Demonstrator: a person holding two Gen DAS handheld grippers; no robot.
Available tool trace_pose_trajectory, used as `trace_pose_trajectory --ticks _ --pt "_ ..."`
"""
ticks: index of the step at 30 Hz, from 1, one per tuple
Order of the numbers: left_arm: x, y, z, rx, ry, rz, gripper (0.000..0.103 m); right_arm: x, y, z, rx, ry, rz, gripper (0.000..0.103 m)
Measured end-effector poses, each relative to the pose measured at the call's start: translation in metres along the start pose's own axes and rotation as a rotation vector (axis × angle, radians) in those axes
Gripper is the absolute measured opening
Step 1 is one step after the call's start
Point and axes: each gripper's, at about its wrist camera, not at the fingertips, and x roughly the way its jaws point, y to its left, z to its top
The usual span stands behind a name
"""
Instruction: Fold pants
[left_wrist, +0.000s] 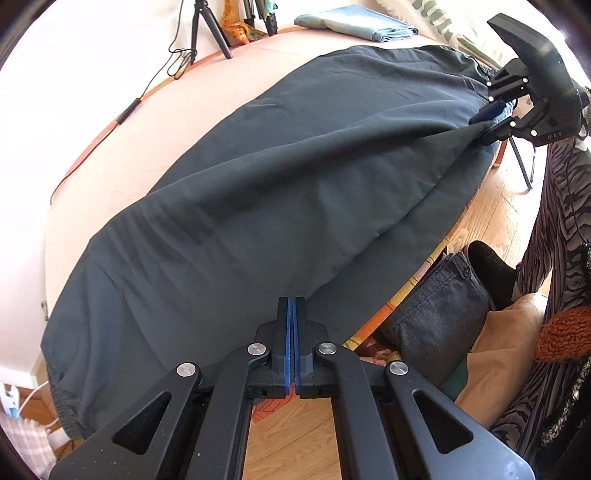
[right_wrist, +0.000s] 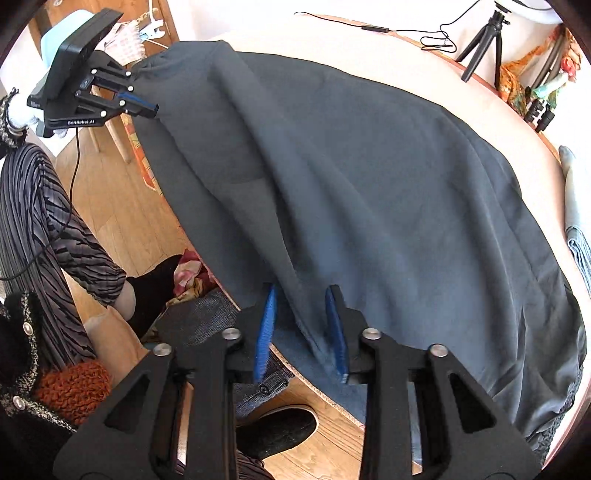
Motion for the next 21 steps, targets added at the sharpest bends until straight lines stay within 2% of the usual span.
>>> trace_pose_trajectory --ticks 2,6,8,9,10,13,16,21 --pt "-0.008 0.004 -0.005 -0.015 -0.006 -0.008 0.000 -0.001 0.004 -0.001 -0.026 0.003 -0.019 0.009" --pt "-0.013 0.007 -0.005 -0.021 -0.035 -0.029 0.000 -0.002 0.010 -0.002 -0.093 0.017 -0.076 0.008" --pt "-0.009 0.006 -0.001 -0.036 -0.028 -0.029 0.005 -0.002 0.009 0.000 -0.081 0.017 -0.069 0.008" --pt "-0.006 0.004 0.001 -0.035 -0.018 -0.027 0.014 -0.002 0.006 0.001 -0.071 0.013 -0.070 0.008" --pt "-0.003 0.001 0.004 -0.023 -0.011 -0.023 0.018 -0.003 0.003 0.002 -0.063 0.009 -0.067 0.008" --pt "0.004 -0.010 0.012 0.032 -0.002 -0.013 0.020 -0.007 -0.002 0.004 -0.049 -0.001 -0.064 0.008" --pt "0.011 -0.016 0.019 0.069 0.002 0.025 0.031 -0.011 -0.006 0.007 -0.026 -0.015 -0.056 0.007" --pt "0.023 -0.021 0.024 0.105 0.013 0.065 0.032 -0.013 -0.017 0.010 0.017 -0.029 -0.044 0.006"
